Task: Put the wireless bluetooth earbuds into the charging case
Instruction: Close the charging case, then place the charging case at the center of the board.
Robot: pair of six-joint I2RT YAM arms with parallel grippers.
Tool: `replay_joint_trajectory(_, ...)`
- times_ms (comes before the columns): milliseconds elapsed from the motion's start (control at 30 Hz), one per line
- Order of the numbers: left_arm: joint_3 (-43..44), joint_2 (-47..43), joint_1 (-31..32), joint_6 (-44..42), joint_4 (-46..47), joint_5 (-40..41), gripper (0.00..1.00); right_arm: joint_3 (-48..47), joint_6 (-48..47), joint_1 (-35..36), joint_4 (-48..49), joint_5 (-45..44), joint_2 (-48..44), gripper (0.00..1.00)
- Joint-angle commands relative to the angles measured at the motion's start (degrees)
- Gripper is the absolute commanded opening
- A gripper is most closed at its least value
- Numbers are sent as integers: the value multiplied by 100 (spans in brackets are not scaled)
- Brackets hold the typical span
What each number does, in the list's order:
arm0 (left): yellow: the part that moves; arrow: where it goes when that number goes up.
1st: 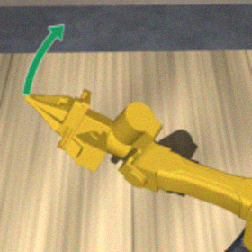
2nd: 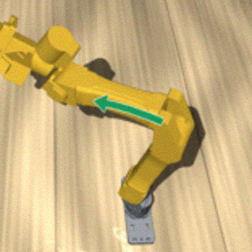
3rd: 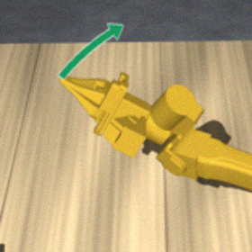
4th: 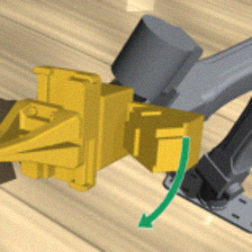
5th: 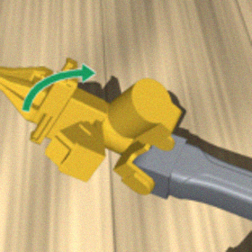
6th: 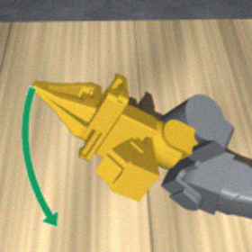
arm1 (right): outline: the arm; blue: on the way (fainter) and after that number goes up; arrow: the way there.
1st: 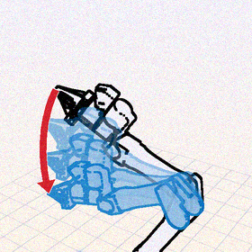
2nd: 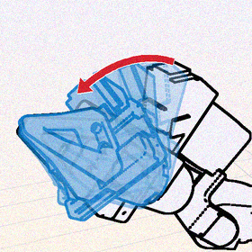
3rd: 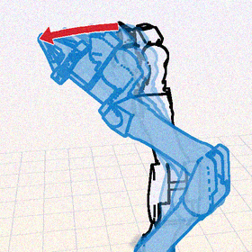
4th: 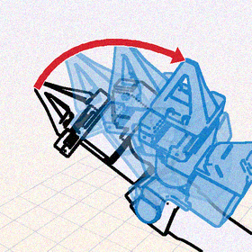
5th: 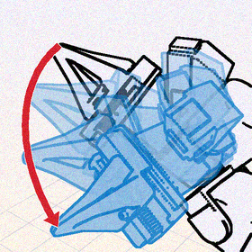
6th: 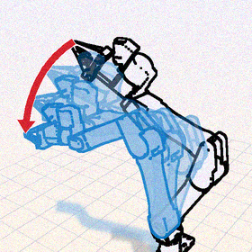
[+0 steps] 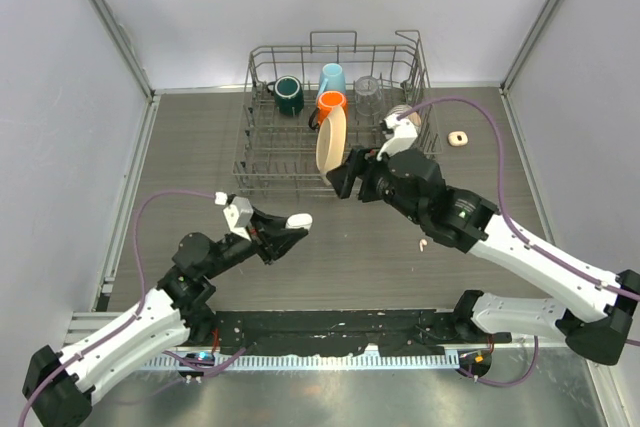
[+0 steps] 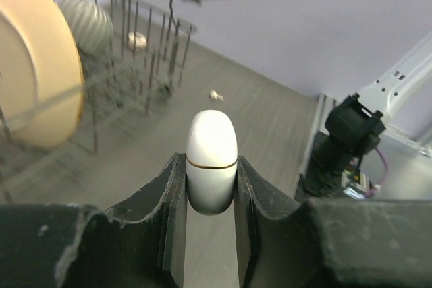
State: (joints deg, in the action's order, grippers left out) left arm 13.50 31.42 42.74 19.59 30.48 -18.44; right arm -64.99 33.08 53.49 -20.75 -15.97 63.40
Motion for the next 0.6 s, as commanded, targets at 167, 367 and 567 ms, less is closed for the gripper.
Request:
replay_joint_trajectory(167,-188,452,-3,2969,-1494,51,0,276,541,-14,194,-1119,-407,78)
replay_joint_trajectory(367,-532,1163,-11,3840,-868,348,0,233,559,-23,194,-1110,-398,78)
replay_joint_trajectory(567,-611,1604,-3,4139,-859,621,0,329,559,-32,186,-1242,-538,77)
